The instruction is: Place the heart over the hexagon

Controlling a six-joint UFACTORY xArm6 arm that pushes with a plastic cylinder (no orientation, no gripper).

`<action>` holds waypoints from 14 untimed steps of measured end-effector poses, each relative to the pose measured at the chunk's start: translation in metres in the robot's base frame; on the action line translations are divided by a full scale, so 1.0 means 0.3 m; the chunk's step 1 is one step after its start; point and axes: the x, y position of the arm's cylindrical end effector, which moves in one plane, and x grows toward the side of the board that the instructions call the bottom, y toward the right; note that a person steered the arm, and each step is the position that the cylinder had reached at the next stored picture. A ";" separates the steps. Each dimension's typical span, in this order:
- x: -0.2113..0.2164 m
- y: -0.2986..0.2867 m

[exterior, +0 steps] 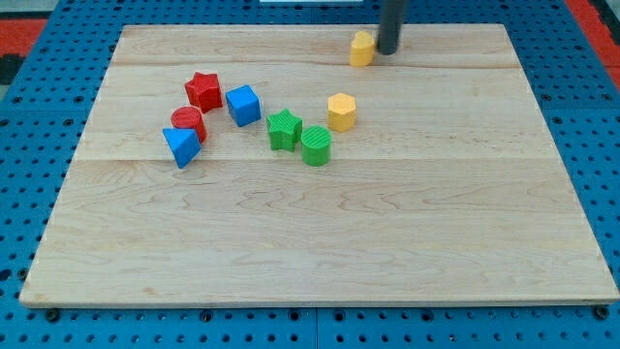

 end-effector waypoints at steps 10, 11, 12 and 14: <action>0.056 -0.193; -0.029 -0.140; -0.029 -0.094; -0.032 -0.094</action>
